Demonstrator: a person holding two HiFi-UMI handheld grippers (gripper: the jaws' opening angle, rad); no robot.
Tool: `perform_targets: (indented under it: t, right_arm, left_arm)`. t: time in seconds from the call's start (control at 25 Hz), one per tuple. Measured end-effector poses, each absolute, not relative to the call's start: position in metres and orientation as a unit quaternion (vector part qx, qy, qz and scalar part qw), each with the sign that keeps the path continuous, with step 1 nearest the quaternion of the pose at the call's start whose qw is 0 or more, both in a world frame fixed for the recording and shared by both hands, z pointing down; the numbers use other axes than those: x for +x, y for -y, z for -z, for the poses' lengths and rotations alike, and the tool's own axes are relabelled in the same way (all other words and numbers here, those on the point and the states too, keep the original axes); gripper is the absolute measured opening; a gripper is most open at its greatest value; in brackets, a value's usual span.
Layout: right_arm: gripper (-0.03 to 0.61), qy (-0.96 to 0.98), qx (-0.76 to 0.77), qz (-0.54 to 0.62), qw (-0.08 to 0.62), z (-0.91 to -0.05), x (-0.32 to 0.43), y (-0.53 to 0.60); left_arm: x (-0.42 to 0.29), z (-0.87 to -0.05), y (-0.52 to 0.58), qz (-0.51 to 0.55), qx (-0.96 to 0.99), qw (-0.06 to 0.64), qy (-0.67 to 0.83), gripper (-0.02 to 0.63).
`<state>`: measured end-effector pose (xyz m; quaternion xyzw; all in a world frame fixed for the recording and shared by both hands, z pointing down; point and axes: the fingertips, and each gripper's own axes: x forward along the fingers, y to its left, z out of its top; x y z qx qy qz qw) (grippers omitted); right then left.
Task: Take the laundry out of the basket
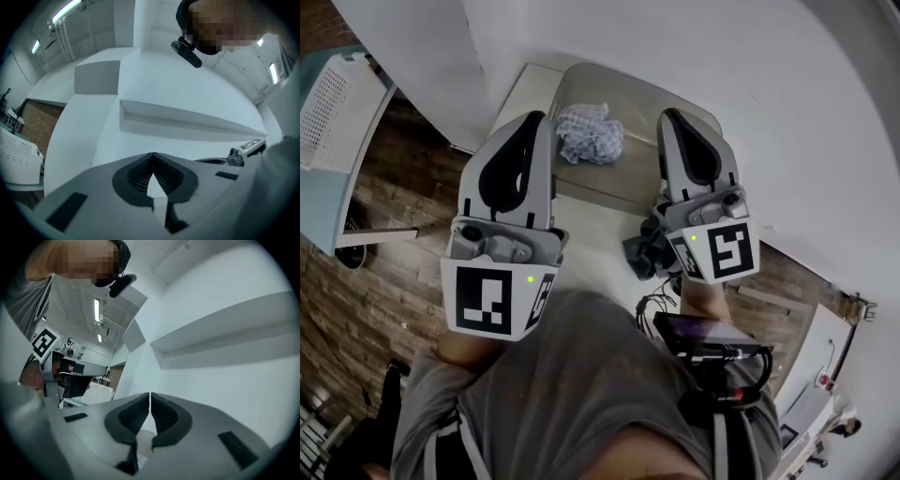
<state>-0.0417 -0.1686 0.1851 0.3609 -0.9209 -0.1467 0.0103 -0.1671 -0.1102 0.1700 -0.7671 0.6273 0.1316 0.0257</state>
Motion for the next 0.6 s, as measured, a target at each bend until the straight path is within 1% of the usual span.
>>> perform_targets:
  t: [0.2,0.24,0.28,0.32,0.6]
  right_arm:
    - [0.013,0.927,0.347,0.142,0.029,-0.198,-0.065,0.190]
    - [0.027,0.928,0.344,0.140,0.036,-0.203,-0.069,0.195]
    - [0.061,0.929,0.340,0.139,0.044,-0.209,-0.074,0.200]
    - [0.078,0.930,0.335,0.138,0.052,-0.216,-0.079,0.205]
    - [0.155,0.943,0.292,0.103,0.124,-0.279,-0.109,0.239]
  left_arm:
    - [-0.186,-0.182,0.130,-0.133,-0.766,0.008,-0.629,0.008]
    - [-0.189,-0.185,0.134,-0.133,-0.766,0.004,-0.629,0.008]
    - [-0.192,-0.188,0.139,-0.133,-0.766,-0.001,-0.629,0.008]
    - [-0.195,-0.191,0.143,-0.133,-0.765,-0.006,-0.630,0.008]
    - [-0.214,-0.222,0.176,-0.132,-0.762,-0.055,-0.632,0.008]
